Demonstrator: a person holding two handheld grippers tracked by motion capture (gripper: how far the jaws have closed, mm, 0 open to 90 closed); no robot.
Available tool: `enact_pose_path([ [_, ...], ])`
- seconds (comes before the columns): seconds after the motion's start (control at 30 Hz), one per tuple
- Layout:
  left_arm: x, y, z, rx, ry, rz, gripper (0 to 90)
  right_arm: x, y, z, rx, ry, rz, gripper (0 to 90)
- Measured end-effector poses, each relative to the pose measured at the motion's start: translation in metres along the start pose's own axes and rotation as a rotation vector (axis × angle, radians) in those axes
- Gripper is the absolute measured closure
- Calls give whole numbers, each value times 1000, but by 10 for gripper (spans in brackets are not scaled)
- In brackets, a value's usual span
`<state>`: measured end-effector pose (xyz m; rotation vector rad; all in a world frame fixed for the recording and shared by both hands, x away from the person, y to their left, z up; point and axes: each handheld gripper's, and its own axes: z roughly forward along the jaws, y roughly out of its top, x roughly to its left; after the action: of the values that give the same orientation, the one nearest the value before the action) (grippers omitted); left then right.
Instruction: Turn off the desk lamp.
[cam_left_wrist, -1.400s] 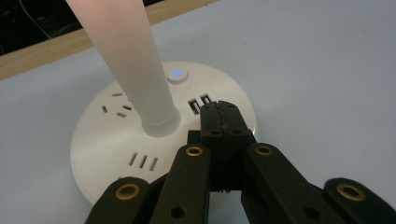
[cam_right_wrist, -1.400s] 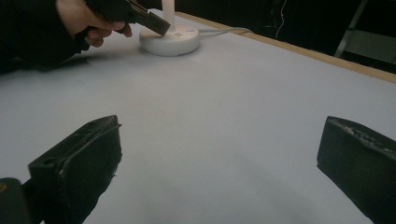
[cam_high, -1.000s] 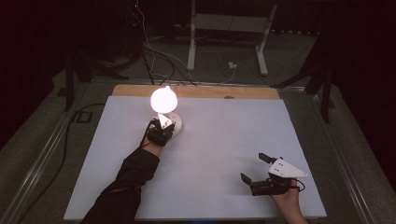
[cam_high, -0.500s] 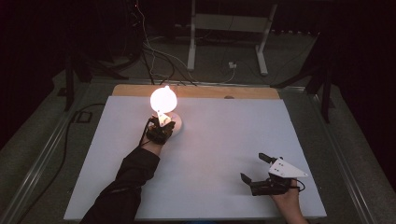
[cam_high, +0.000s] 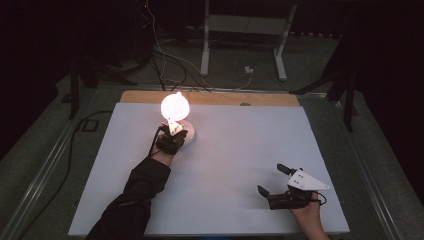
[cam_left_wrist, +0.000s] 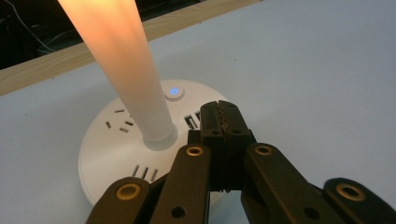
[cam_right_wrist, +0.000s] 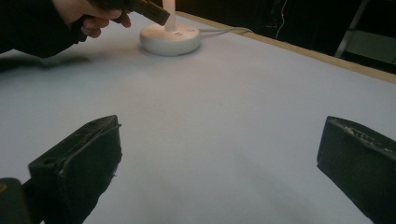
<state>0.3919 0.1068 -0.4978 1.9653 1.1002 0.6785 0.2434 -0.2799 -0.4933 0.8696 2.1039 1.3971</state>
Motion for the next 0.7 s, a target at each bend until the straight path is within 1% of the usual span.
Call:
enact_pose_path([
  [0.03, 1, -1, 1, 3, -1, -5, 900, 0, 0, 0, 0, 0, -1, 0],
  [0.13, 2, -2, 3, 10, 9, -5, 900, 0, 0, 0, 1, 0, -1, 0],
  [0.23, 2, -4, 4, 17, 9, -2, 900, 0, 0, 1, 3, 1, 1, 0],
  [0.33, 2, -4, 5, 17, 6, -8, 900, 0, 0, 0, 2, 2, 0, 0],
  [0.5, 3, -7, 7, 16, 3, -4, 900, 0, 0, 1, 4, 2, 2, 0],
  [0.67, 3, -8, 8, 15, -5, -13, 900, 0, 0, 1, 5, 3, 2, 0],
  [0.7, 2, -8, 8, 18, -3, -7, 900, 0, 0, 1, 5, 3, 1, 0],
])
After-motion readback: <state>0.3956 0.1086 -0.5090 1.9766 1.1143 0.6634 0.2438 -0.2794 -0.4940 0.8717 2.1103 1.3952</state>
